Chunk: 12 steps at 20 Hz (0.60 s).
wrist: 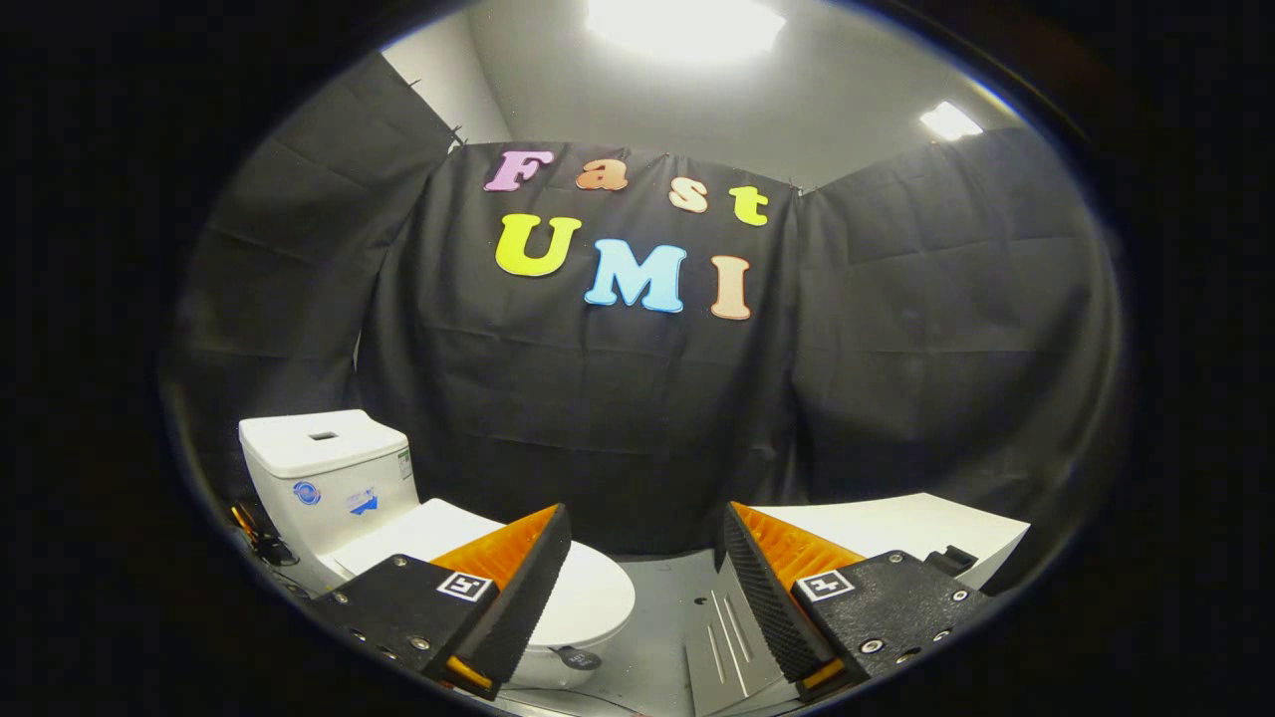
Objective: Open the toilet lid.
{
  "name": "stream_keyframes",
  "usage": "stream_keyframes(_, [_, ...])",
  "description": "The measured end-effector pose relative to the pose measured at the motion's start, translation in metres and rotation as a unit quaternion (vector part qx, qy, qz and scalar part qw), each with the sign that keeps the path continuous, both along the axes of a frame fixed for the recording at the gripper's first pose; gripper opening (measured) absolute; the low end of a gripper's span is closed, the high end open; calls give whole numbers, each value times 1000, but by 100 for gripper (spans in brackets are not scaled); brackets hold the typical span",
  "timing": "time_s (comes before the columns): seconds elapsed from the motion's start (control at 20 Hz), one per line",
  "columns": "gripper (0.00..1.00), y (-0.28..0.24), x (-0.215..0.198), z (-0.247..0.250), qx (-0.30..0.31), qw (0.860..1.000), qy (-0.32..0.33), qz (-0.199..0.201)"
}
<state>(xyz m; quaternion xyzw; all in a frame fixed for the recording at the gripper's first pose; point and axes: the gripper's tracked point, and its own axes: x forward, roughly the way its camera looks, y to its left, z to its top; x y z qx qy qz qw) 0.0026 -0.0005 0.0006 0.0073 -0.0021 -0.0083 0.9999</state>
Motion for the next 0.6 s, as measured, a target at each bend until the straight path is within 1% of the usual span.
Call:
stream_keyframes(0.1, [95, 6, 2, 4, 36, 999, -9, 7])
stream_keyframes(0.25, [95, 0, 13, -4, 69, 998, -3, -9])
stream_keyframes(0.35, [95, 9, 19, -8, 96, 995, 2, -5])
stream_keyframes(0.6, [94, 13, 29, -24, 147, 989, 20, -9])
